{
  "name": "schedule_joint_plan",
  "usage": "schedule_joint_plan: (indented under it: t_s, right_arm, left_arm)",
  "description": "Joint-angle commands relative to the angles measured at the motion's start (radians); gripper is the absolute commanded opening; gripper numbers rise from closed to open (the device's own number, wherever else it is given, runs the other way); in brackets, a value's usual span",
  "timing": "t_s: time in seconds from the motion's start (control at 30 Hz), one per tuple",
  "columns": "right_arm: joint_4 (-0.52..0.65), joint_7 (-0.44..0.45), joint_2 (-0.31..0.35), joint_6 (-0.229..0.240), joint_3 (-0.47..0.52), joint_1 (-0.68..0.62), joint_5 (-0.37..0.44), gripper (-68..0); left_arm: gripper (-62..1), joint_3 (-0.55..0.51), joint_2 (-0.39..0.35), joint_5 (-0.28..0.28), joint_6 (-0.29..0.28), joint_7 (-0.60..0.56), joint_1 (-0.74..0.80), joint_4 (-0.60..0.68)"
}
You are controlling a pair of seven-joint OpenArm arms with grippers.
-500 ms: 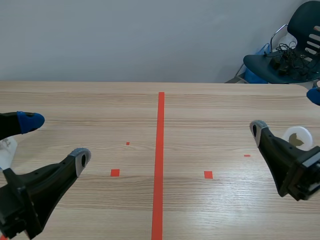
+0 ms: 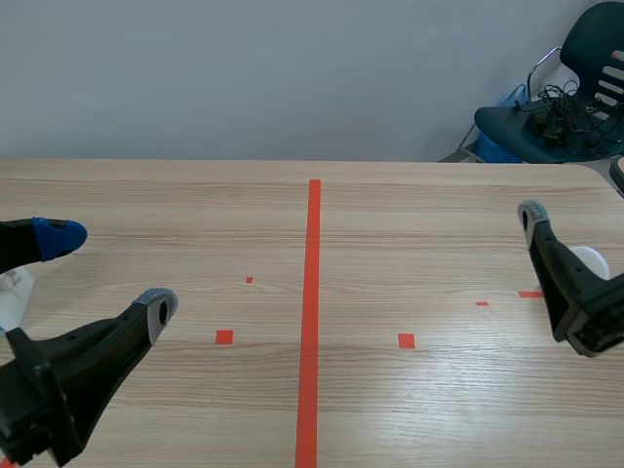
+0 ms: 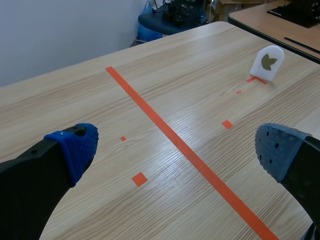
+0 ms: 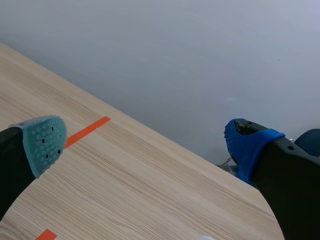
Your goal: Do the leaf sorting experiment
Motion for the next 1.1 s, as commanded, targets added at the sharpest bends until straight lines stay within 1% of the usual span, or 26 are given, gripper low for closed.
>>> schedule_joint_plan:
  t_s: [0.0,0.1,0.13,0.2,0.4,0.57,0.7,1.07]
  right_arm:
    - [0.003,-0.007,0.023,0.051,0.008,0.011,0.010,0.4]
    - [0.003,-0.026,0.052,0.195,0.008,0.012,0.010,0.4]
    - [0.003,-0.029,0.058,0.230,0.008,0.014,0.009,0.4]
    - [0.003,-0.041,0.060,0.257,0.008,0.022,0.009,0.4]
    - [0.003,-0.097,0.060,0.263,0.008,0.043,0.009,0.4]
    - [0.003,-0.098,0.068,0.266,0.008,0.042,0.008,0.4]
    - [0.003,-0.125,0.082,0.270,0.008,0.042,0.008,0.4]
    - [0.003,-0.124,0.085,0.270,0.008,0.042,0.008,0.4]
  left_arm:
    - [1.4,-0.008,0.005,-0.006,-0.002,-0.014,-0.001,0.013]
    - [1.4,-0.008,0.005,-0.006,-0.002,-0.014,-0.001,0.013]
    - [1.4,-0.008,0.005,-0.006,-0.002,-0.014,-0.001,0.013]
    - [1.4,-0.008,0.005,-0.006,-0.002,-0.014,-0.001,0.013]
    - [1.4,-0.008,0.005,-0.006,-0.002,-0.014,-0.001,0.013]
    - [1.4,-0.008,0.005,-0.006,-0.002,-0.014,-0.001,0.013]
    - [1.4,-0.008,0.005,-0.006,-0.002,-0.014,-0.001,0.013]
    - [1.4,-0.008,0.005,-0.006,-0.002,-0.014,-0.001,0.013]
